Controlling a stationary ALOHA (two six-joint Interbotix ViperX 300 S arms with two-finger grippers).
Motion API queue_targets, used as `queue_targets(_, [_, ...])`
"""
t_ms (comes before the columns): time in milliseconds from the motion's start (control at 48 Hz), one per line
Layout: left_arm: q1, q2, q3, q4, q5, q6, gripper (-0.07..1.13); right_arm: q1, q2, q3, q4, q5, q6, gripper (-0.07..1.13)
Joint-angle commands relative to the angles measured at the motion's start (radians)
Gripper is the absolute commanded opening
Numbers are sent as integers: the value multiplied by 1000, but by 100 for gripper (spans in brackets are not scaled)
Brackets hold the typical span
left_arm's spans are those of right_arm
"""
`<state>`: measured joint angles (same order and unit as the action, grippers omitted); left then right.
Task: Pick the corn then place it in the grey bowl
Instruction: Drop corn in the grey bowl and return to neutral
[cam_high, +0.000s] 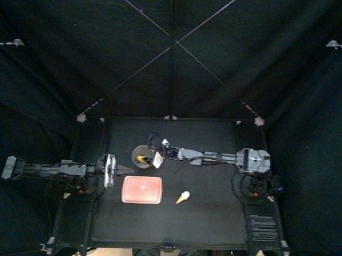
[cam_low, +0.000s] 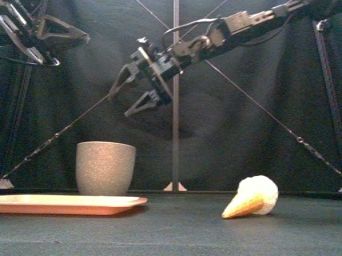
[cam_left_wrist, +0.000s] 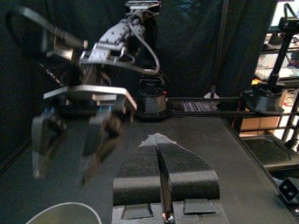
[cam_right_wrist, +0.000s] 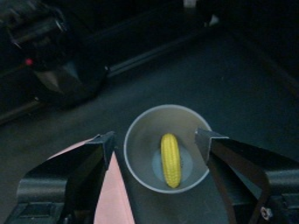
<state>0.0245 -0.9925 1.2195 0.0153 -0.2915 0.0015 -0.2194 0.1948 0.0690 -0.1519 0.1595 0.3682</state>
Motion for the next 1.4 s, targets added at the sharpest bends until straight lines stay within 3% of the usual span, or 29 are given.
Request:
queue_targets(21, [2, 0, -17, 2, -8, 0, 11, 6, -163, 74, -34, -58, 3, 104])
queue_targets(208, [3, -3, -15, 2, -6, 0, 11, 38, -393, 290, -86, -152, 14, 104])
queue_targets(458, [8, -8, -15, 2, -6, 2, 11, 74, -738, 614, -87, -273, 14, 104])
queue_targets(729, [14, -21, -9, 3, -6, 2, 11, 146, -1029, 787, -126, -293, 12, 104])
queue_targets(1083, [15, -23, -9, 2, -6, 2, 10, 256, -1155, 896, -155, -264, 14, 104])
queue_targets(1396, [31, -32, -3, 2, -6, 2, 10, 293, -1220, 954, -150, -245, 17, 104])
